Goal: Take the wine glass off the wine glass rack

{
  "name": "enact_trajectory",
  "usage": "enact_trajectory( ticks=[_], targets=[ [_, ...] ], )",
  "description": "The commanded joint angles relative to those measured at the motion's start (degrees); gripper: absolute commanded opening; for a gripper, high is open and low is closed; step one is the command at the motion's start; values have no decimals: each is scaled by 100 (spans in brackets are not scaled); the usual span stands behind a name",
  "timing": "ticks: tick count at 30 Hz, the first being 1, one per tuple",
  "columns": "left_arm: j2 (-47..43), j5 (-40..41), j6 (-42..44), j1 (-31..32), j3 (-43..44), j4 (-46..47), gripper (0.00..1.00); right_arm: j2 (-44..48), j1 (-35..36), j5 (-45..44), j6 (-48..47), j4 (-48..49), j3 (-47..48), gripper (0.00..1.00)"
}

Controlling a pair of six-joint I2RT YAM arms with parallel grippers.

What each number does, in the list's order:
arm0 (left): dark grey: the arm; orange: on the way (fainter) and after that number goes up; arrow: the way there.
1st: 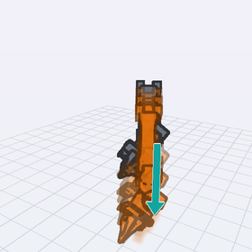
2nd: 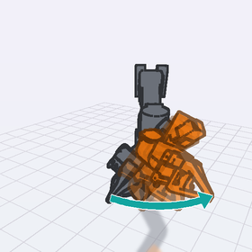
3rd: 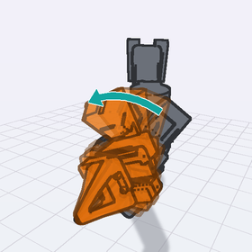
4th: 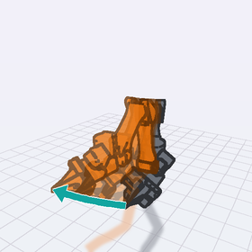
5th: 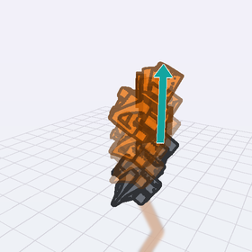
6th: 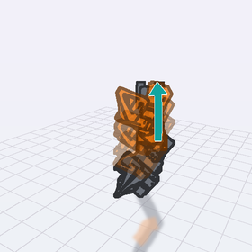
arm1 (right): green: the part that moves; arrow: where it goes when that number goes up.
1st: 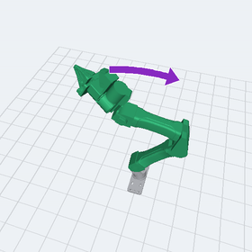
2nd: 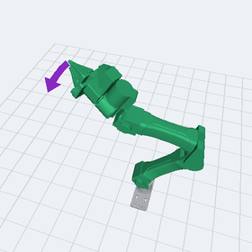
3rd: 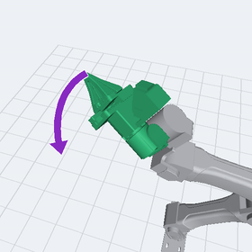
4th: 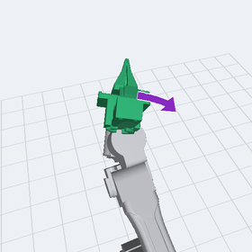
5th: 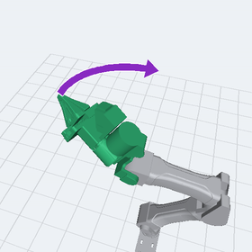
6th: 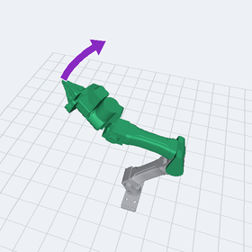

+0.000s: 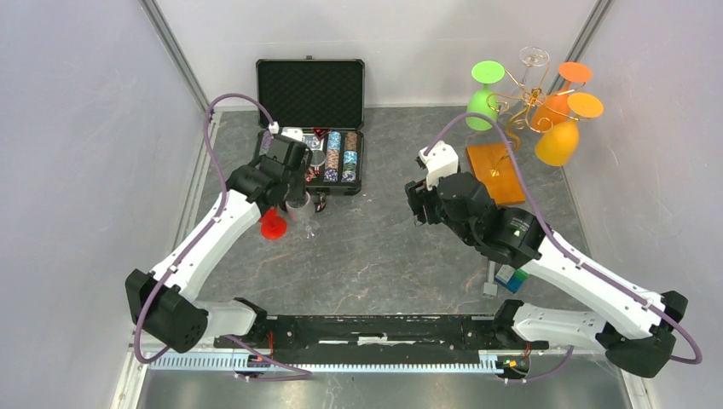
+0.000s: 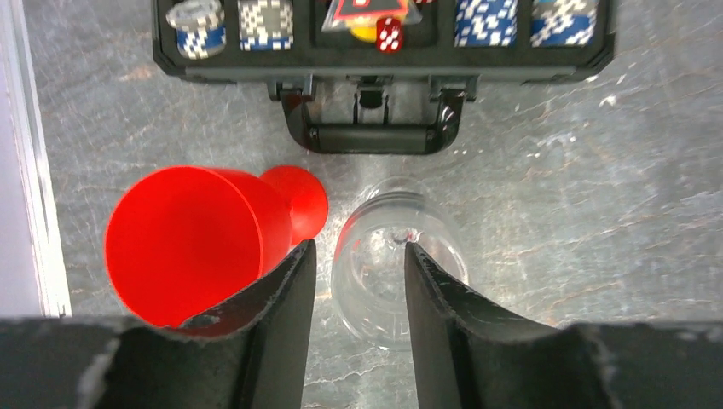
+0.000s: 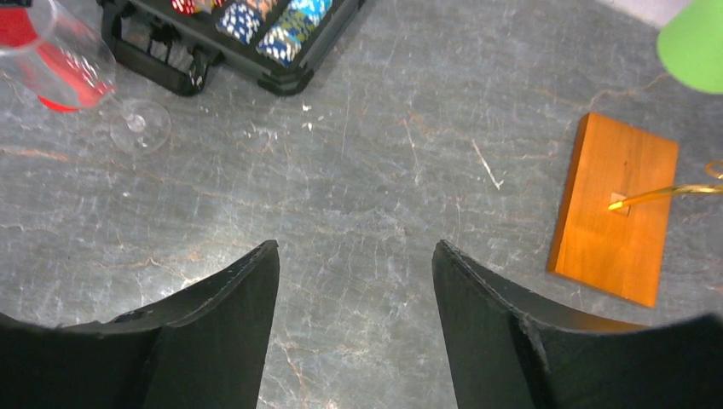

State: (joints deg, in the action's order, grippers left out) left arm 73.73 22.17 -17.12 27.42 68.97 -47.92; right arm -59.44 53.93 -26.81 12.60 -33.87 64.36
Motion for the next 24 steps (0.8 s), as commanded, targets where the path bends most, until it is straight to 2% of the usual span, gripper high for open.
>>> enact_trajectory(
  ticks=[1, 7, 11, 14, 17, 20, 22, 24],
  targets=[
    [-384, -218, 326, -26, 641, 109, 51, -56, -12, -232, -160, -135, 808, 73],
    [-894, -615, 413, -35, 862, 178, 68, -564, -94, -873, -937, -327, 1987, 87],
    [-1394, -1667, 278, -35, 402, 792, 75, -1407, -362, -1233, -1128, -559, 3019, 95],
    [-1684, -2414, 34, -35, 41, 1314, 82, -1847, -878, -1050, -1208, -559, 3631, 97],
    [-1795, -2894, -146, -34, -97, 1536, 89, -2262, -1453, -919, -1603, -502, 4153, 96],
    [-1912, -3257, -333, -35, -218, 1744, 96, -2579, -1760, -1138, -2333, -72, 4138, 94],
    [-1994, -3525, -445, -35, -305, 1899, 100, -2869, -1955, -1476, -2811, 50, 4171, 81],
    [-2069, -3677, -521, -35, -387, 2033, 100, -3141, -2146, -1662, -3317, 104, 4246, 74]
  ],
)
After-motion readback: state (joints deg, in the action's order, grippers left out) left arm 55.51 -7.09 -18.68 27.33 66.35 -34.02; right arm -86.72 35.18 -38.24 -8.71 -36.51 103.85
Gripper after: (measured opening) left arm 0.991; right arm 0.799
